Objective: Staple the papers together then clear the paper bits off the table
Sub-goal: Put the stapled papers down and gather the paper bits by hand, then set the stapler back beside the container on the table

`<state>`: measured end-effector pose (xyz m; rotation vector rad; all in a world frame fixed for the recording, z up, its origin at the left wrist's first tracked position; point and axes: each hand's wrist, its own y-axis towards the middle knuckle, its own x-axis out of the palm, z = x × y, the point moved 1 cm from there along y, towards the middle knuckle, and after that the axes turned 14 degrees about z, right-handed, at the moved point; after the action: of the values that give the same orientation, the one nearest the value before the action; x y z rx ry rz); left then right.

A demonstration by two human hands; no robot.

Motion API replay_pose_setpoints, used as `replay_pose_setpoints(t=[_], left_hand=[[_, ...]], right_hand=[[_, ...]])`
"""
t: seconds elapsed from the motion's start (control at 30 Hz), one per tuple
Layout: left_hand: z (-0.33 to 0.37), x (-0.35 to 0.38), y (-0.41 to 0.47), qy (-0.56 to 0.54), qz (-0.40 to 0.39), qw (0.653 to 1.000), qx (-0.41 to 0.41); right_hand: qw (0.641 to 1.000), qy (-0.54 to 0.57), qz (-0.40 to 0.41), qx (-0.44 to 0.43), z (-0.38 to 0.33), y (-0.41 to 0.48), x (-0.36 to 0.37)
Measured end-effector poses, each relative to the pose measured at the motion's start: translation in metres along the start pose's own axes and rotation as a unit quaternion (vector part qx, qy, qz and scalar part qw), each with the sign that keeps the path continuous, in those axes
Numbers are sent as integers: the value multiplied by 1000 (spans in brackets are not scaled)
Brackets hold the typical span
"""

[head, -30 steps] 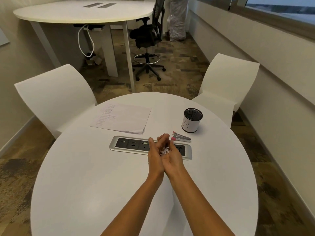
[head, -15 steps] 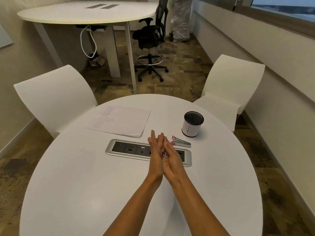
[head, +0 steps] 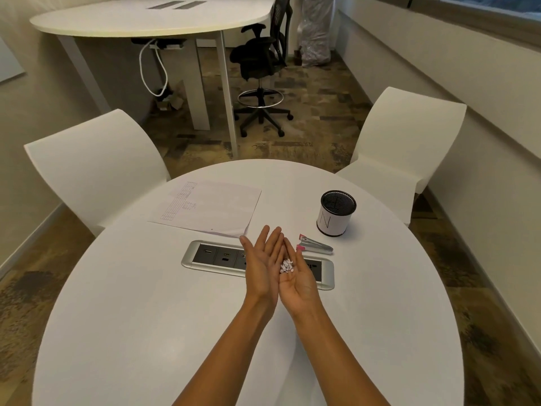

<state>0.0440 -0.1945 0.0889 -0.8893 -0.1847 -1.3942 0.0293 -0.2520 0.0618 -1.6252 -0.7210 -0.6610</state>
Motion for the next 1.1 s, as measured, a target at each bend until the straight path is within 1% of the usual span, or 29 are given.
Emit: replay_pose_setpoints(t=[0.03, 0.1, 0.17, 0.23, 0.3, 0.37, 0.47, 0.53, 0.6, 0.67, 0.73, 0.8, 1.03, 1.1], left_hand=[[1, -1, 2, -24, 5, 1000, -19], [2, -6, 8, -79, 10, 995, -60], [1, -10, 14, -116, 19, 989, -94], [1, -15, 20, -129, 36, 985, -109], [-1, -20, 24, -129, 50, 984, -112], [-5, -28, 31, -98, 70, 988, -96], [-12, -36, 40, 14, 126, 991, -43], [-17, -40, 46, 75, 167, 983, -17], [-19, -45, 52, 134, 200, 970, 18], [-22, -52, 55, 240, 206, 945, 86], [-25, -62, 58, 355, 190, 900, 166], [-27, -72, 64, 424, 163, 865, 214], [-35, -96, 89, 594, 67, 744, 299], [-38, -101, 93, 632, 43, 704, 320]], right_hand=[[1000, 16, -1, 15, -1, -2, 0], [999, 27, 22, 35, -1, -3, 2], [995, 63, 38, 61, -6, -3, 1], [991, 95, 63, 72, -13, -2, -1], [987, 104, 98, 72, -18, -1, -4], [984, 93, 127, 88, -21, 0, -4], [978, 78, 163, 101, -30, 6, 1], [975, 41, 194, 100, -34, 10, 5], [973, -1, 210, 97, -39, 17, 11], [977, -25, 200, 76, -49, 25, 21], [982, -30, 181, 53, -66, 31, 34], [985, -43, 167, 19, -84, 36, 48], [980, -71, 147, -110, -148, 55, 81], [974, -118, 123, -147, -161, 62, 81]])
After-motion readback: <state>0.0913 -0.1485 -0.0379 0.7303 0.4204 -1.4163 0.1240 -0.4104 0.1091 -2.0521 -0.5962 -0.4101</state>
